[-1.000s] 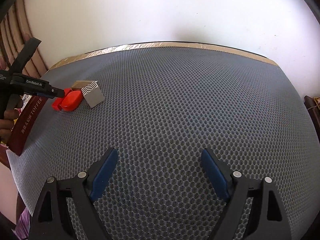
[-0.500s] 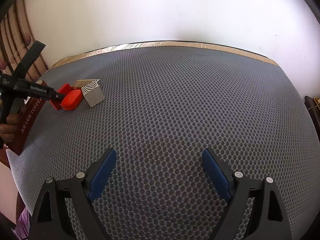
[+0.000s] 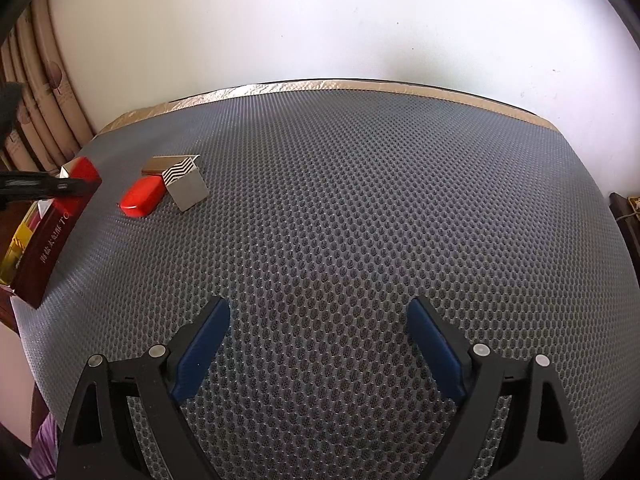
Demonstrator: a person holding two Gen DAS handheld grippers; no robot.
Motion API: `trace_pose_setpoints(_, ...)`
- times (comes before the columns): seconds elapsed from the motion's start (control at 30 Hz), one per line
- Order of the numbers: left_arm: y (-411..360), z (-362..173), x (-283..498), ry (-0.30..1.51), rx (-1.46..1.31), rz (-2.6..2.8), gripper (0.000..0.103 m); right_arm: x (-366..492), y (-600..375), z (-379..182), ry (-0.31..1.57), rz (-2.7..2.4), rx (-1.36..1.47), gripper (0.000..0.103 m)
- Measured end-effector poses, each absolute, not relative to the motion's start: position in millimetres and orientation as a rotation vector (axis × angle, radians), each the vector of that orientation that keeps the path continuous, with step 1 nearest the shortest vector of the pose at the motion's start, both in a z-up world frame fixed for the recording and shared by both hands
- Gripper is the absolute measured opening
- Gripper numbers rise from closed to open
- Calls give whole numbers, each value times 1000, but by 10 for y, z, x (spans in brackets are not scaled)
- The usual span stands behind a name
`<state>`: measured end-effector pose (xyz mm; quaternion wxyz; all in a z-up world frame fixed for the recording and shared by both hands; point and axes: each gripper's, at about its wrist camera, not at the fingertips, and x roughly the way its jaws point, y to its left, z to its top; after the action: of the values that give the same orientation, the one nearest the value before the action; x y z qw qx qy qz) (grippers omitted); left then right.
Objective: Organize rigid objects
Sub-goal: 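Carry red box over tin with left gripper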
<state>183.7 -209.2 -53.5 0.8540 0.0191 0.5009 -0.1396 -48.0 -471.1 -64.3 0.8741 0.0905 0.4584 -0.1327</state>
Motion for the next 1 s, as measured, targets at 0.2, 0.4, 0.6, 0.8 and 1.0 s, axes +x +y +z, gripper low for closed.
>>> trace_pose_setpoints(0.2, -1695, -280, 1339, 1045, -43, -286, 15, -507, -4719, -634, 965, -278, 178, 92)
trace_pose_setpoints(0.4, -896, -226, 1067, 1060, -149, -159, 15, -513, -4714, -635, 970, -296, 165, 92)
trace_pose_setpoints(0.6, -360, -396, 1063, 1078, -217, -80, 15, -500, -4662, -600, 967, -296, 130, 86)
trace_pose_setpoints(0.8, -291, -494, 1080, 1081, -219, -85, 15, -342, -4328, -400, 941, -163, 106, 76)
trace_pose_setpoints(1.0, -289, -558, 1107, 1077, -221, -89, 15, 104, -4178, -290, 946, -91, 71, 67)
